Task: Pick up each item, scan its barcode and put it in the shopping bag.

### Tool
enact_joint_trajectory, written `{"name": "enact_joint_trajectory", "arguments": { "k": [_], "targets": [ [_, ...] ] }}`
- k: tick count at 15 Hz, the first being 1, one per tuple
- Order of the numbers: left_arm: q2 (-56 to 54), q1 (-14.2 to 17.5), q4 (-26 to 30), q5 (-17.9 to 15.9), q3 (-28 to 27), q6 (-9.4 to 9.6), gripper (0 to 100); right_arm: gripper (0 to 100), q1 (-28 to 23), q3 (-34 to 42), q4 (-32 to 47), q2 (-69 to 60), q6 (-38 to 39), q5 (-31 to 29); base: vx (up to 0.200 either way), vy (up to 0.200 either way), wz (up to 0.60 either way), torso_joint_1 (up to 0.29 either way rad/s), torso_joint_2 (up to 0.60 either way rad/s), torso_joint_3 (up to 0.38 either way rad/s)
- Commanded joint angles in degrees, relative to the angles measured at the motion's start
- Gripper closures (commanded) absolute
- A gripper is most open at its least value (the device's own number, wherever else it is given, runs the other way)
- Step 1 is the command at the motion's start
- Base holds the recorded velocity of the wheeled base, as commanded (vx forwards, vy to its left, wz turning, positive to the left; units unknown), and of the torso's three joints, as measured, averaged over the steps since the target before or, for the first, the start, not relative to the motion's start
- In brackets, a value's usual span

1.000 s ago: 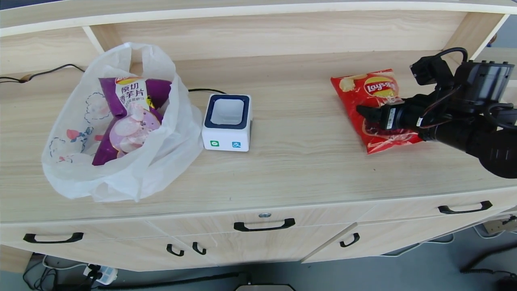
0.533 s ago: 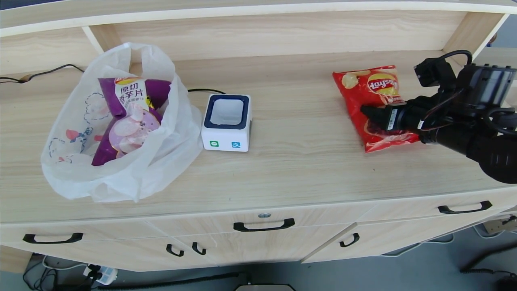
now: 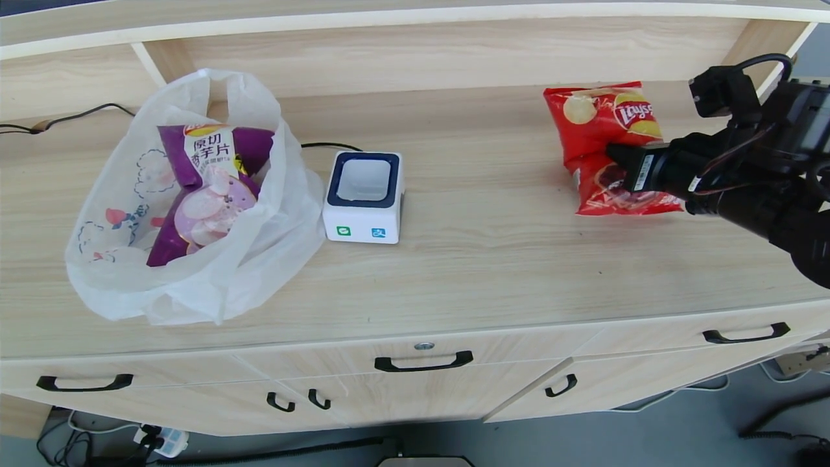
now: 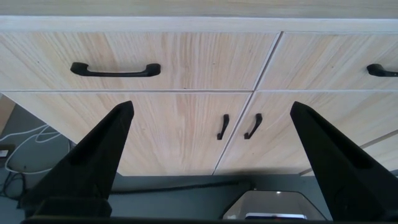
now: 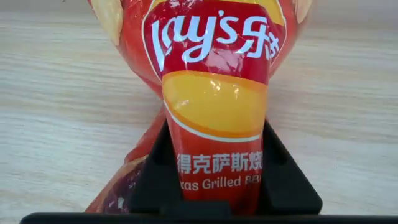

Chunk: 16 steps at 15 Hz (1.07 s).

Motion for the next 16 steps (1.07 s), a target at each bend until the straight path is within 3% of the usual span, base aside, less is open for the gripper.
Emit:
{"name": "enact_joint_trajectory", "arguments": {
  "k": [1,5,8,10,14,16],
  "targets": [
    [0.1,0.0,0.0,0.0,0.0,0.01,0,100,1.2,0.2,-0.3,-2.7,1.3,1.1,0.000,0.000,0.00,0.000,0.00,0.000],
    [0.0,0.0,0.0,0.0,0.0,-0.07,0,100,3.7,2.7,-1.3,-9.5,7.6,2.0,0.000,0.000,0.00,0.000,0.00,0.000],
    [0.1,0.0,0.0,0.0,0.0,0.01,0,100,9.9,4.1,-1.7,-15.4,12.9,1.7,0.000,0.000,0.00,0.000,0.00,0.000],
    [0.1,0.0,0.1,0.0,0.0,0.01,0,100,18.8,11.3,-2.3,-19.8,17.6,1.6,0.000,0.000,0.00,0.000,0.00,0.000],
    [0.1,0.0,0.2,0.0,0.0,0.10,0,100,31.3,24.0,-20.0,-16.9,24.9,1.2,0.000,0.000,0.00,0.000,0.00,0.000],
    [0.1,0.0,0.2,0.0,0.0,0.10,0,100,35.8,29.0,-30.9,-15.5,32.9,1.2,0.000,0.000,0.00,0.000,0.00,0.000]
  ]
}}
